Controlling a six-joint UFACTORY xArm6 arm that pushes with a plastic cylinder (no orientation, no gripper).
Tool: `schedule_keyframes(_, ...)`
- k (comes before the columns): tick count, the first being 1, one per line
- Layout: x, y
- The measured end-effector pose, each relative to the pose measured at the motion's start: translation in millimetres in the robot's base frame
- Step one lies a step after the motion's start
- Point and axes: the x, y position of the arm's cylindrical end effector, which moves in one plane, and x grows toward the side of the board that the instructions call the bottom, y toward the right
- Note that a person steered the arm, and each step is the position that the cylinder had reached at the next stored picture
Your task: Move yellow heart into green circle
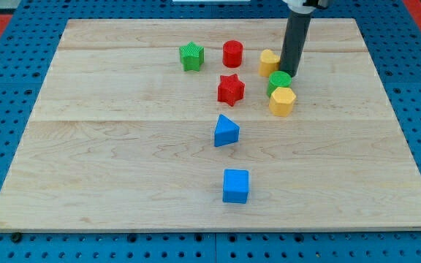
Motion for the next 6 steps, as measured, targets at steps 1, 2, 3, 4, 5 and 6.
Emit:
schedule_keyframes(1,0.0,19.0)
schedule_keyframes(2,-0.2,45.7)
schedule_keyframes(3,-4.2,45.7)
schedule_keyframes(4,-19.7,42.8)
schedule_keyframes(5,-54.5,43.6)
schedule_keyframes(6,-98.4,12.5)
